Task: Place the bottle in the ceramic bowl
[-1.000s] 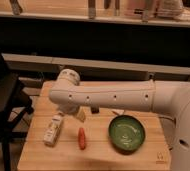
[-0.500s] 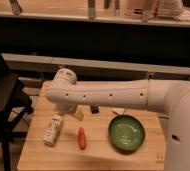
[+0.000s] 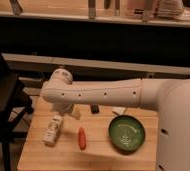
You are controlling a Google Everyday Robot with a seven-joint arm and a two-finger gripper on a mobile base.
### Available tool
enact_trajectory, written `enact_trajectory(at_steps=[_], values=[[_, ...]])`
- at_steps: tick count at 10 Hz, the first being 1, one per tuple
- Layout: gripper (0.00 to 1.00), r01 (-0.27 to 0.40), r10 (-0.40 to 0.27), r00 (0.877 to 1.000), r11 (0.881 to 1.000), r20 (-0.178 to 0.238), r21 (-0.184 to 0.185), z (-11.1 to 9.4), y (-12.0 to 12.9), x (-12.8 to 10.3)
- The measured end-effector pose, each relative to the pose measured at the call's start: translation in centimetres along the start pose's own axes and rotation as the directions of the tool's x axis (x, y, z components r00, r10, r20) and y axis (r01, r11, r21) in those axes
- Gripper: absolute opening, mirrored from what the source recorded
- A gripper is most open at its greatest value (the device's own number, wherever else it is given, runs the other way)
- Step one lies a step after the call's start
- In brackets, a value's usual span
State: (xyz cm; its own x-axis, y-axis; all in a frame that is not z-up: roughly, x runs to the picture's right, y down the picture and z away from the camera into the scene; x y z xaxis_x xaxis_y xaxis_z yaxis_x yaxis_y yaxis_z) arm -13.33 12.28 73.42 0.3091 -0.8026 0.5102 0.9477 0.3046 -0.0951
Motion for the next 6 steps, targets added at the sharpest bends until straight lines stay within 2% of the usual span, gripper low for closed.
enact_trajectory(at_steps=[6], values=[[0.80,0.057,-0.057,0.998,0.998,0.009,-0.001,1.2,-1.7,-0.1]])
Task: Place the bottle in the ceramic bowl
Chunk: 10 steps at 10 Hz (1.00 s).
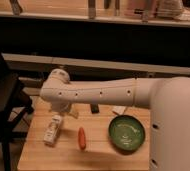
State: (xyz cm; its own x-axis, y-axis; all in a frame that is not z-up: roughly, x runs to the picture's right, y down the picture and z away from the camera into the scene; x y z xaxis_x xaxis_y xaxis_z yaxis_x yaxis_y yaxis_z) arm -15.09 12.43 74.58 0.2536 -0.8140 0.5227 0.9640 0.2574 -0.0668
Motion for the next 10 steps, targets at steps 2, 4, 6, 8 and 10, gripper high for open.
enact_trajectory(at_steps=[2,4,6,8,10], values=[[0.80,0.007,-0.007,1.000,1.000,-0.001,-0.008,0.4,0.1,0.3],[0.80,0.028,-0.028,1.000,1.000,0.001,-0.010,0.9,-0.5,-0.1],[0.80,0.046,-0.046,0.999,0.999,0.003,-0.010,1.4,-1.2,-0.3],[0.80,0.056,-0.056,0.998,0.998,0.006,-0.012,1.6,-1.3,0.0],[0.80,0.084,-0.084,0.996,0.996,0.010,-0.018,2.3,-1.7,-0.2]])
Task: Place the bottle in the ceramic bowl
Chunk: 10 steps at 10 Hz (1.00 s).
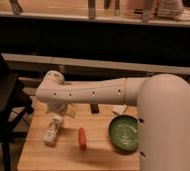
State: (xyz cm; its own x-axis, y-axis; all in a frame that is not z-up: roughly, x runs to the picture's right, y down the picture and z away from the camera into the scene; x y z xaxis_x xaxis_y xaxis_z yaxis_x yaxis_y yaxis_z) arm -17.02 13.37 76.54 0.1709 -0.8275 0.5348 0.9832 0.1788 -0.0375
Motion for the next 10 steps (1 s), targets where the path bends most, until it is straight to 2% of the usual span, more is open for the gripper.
enact_trajectory(at_steps=[5,7,10], values=[[0.80,0.065,-0.065,0.998,0.998,0.010,-0.012,1.1,-2.0,-0.7],[0.80,0.072,-0.072,0.997,0.997,0.004,-0.013,1.5,-1.8,-0.5],[0.80,0.109,-0.109,0.994,0.994,0.012,-0.022,3.2,-3.2,-1.1]])
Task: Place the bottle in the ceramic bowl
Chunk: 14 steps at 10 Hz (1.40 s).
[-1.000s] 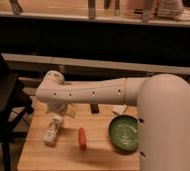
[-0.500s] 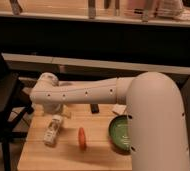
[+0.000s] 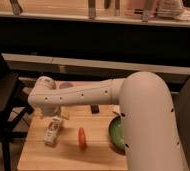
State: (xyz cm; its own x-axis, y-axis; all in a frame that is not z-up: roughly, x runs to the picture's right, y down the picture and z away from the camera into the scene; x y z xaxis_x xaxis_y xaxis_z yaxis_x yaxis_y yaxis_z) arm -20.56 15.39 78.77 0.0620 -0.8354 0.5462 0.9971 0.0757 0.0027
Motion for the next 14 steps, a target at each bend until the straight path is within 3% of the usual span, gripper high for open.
enact_trajectory(at_steps=[8,14], values=[[0.80,0.038,-0.038,0.999,0.999,0.027,-0.020,3.3,-0.8,-0.5],[0.80,0.030,-0.029,0.999,0.999,0.041,-0.023,5.2,0.2,-1.1]])
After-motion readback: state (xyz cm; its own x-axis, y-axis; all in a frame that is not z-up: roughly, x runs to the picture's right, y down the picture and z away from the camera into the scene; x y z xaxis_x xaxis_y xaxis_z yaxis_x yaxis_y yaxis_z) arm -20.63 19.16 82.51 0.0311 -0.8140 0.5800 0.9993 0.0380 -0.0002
